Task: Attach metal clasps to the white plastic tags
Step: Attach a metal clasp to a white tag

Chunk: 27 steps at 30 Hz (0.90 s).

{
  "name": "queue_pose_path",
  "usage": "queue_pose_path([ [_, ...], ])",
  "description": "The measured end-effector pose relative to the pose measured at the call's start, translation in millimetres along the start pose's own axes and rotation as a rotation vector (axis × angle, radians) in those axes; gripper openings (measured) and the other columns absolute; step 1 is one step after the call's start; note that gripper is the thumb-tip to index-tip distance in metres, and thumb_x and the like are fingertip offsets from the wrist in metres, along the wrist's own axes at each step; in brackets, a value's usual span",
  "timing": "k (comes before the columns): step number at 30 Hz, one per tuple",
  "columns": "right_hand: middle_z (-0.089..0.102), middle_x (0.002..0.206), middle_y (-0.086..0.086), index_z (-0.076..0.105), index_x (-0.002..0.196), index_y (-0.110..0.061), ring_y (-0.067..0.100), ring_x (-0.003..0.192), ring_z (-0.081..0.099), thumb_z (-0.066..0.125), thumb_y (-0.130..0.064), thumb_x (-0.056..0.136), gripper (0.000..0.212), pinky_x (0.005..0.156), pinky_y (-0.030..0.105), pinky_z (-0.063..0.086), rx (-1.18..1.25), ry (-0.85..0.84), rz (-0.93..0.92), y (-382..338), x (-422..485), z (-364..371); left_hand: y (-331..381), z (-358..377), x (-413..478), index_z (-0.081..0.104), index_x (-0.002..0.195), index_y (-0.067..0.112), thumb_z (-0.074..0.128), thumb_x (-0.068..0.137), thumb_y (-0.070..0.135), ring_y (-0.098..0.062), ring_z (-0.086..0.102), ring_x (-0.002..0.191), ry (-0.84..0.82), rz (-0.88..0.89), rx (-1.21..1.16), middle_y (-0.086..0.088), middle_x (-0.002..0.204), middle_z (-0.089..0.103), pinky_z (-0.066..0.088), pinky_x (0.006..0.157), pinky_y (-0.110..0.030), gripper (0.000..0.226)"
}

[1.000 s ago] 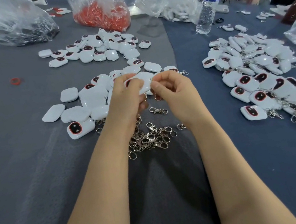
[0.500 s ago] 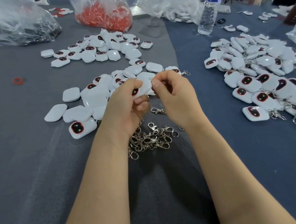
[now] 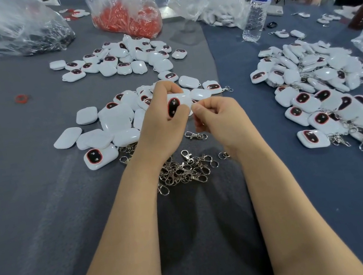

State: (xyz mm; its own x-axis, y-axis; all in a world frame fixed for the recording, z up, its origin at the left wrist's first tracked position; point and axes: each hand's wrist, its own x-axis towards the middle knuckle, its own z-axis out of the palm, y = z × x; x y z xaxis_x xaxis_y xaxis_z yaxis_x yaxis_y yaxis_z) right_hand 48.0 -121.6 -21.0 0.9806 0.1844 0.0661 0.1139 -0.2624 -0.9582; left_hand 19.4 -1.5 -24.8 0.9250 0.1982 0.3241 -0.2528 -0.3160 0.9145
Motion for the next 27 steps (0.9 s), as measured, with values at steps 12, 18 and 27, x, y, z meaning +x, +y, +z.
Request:
queue_pose_path([
  [12, 0.061, 0.070, -0.012, 0.060, 0.082, -0.033, 0.007, 0.067, 0.056, 0.062, -0.017, 0.090, 0.018, 0.066, 0.017, 0.047, -0.029, 0.025, -0.159, -1.5, 0.5, 2.2, 7.2, 2.6, 6.1, 0.051, 0.093, 0.015, 0.041, 0.091, 0.001, -0.004, 0.033, 0.040, 0.149, -0.477, -0.764, 0.000, 0.075, 0.044, 0.029, 0.037, -0.015, 0.017],
  [18, 0.055, 0.064, -0.012, 0.059, 0.086, -0.023, -0.001, 0.055, 0.048, 0.055, -0.021, 0.094, 0.009, 0.055, 0.008, 0.038, -0.154, 0.125, -0.224, 1.4, 1.3, 7.5, 7.0, 4.3, 5.1, 0.051, 0.097, 0.016, 0.043, 0.089, 0.003, -0.004, 0.034, 0.041, 0.152, -0.443, -0.679, 0.001, 0.074, 0.047, 0.029, 0.038, -0.017, 0.017],
  [27, 0.060, 0.076, -0.009, 0.061, 0.093, -0.018, 0.008, 0.073, 0.056, 0.053, -0.020, 0.095, 0.008, 0.067, 0.012, 0.045, -0.082, 0.109, -0.112, 4.1, 3.9, 8.9, -1.2, 8.4, 2.6, 0.049, 0.090, 0.034, 0.052, 0.084, 0.011, -0.003, 0.046, 0.056, 0.190, -0.171, -0.176, 0.015, 0.069, 0.049, 0.041, 0.055, -0.016, 0.024],
])
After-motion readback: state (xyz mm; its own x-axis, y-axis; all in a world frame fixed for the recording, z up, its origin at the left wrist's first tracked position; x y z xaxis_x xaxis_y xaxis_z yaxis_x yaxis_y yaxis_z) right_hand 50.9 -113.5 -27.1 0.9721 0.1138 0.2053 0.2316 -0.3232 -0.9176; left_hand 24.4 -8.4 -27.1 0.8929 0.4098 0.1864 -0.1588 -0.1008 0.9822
